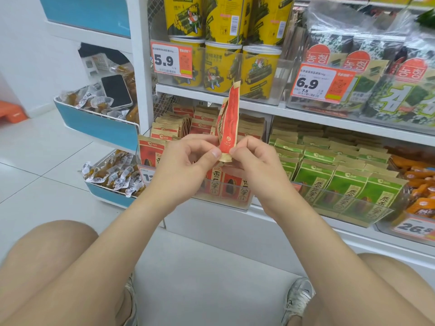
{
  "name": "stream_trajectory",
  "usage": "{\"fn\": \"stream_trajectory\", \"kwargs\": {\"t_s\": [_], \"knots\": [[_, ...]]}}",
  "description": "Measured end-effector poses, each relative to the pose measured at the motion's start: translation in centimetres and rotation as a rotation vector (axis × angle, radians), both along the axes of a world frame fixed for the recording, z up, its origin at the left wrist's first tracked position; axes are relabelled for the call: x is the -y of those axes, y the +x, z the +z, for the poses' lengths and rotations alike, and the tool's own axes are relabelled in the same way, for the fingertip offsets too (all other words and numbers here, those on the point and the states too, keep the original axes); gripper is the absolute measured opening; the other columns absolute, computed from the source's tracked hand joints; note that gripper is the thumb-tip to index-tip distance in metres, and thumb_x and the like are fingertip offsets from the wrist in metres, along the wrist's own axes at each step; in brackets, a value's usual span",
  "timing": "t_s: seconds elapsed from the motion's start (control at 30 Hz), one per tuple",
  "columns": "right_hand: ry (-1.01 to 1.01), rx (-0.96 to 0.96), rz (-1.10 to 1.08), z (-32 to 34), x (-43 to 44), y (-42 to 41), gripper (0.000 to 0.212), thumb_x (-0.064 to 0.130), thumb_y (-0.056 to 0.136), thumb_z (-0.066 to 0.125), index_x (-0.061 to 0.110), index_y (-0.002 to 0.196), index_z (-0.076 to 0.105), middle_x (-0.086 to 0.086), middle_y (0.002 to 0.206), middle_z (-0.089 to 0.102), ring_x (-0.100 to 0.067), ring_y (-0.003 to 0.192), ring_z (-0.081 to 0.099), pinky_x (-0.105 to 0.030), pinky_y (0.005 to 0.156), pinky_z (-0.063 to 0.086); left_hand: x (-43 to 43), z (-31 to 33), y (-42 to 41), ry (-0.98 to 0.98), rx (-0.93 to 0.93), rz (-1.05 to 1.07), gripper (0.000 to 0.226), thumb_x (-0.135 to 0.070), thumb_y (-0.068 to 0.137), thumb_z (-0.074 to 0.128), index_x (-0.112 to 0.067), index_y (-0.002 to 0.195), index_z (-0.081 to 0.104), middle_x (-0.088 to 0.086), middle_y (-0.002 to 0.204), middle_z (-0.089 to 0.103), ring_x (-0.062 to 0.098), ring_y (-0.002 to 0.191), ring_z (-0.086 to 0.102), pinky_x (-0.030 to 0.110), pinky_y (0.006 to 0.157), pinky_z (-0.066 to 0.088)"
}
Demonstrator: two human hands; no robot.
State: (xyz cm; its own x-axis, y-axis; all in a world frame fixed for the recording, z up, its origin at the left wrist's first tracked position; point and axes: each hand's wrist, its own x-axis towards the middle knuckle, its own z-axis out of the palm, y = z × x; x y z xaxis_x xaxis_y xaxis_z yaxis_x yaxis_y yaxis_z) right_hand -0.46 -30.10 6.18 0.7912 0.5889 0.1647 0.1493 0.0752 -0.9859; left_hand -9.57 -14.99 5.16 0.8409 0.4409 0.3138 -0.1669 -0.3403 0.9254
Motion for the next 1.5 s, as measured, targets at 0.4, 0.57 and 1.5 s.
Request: {"fn": "stream_trajectory", "kwargs": {"t_s": [0.4, 0.57, 1.5], "knots": [[-0.414, 0.793, -0.067, -1.3, 0.9, -0.8, 0.017, 0.035, 0.092, 0.073, 0.028, 0.077, 0.069, 0.003, 0.135, 0.059, -0.001, 0.142, 0.045, -0.041, 0.098, 0.056, 1.1, 1.3, -1.4, -0.289, -0.043, -0.117, 0.033, -0.02, 0.106, 0.067, -0.022, 0.138, 0.063, 0.001, 0.119, 0.081, 0.025, 0.108, 0.079, 0.05, 0.089, 0.066], [-0.433, 0.816, -0.166, -0.9, 1.0, -0.6, 0.053, 0.06, 0.075, 0.084, 0.029, 0.11, 0.06, 0.009, 0.13, 0.046, -0.016, 0.099, 0.064, -0.046, 0.078, 0.059, 0.6, 0.8, -1.5, -0.244, -0.099, -0.181, 0.036, -0.007, 0.112, 0.053, -0.023, 0.142, 0.064, 0.003, 0.118, 0.081, 0.026, 0.109, 0.079, 0.054, 0.088, 0.066], [-0.012, -0.23, -0.213, 1.8, -0.3, -1.1, 0.091, 0.03, 0.086, 0.09, 0.028, 0.152, 0.029, -0.002, 0.098, 0.082, -0.024, 0.067, 0.076, -0.028, 0.04, 0.046, -0.7, 2.4, -3.0, -0.403, -0.141, -0.239, 0.041, -0.001, 0.083, 0.082, -0.008, 0.122, 0.073, 0.018, 0.1, 0.082, 0.027, 0.091, 0.082, 0.024, 0.067, 0.064]]}}
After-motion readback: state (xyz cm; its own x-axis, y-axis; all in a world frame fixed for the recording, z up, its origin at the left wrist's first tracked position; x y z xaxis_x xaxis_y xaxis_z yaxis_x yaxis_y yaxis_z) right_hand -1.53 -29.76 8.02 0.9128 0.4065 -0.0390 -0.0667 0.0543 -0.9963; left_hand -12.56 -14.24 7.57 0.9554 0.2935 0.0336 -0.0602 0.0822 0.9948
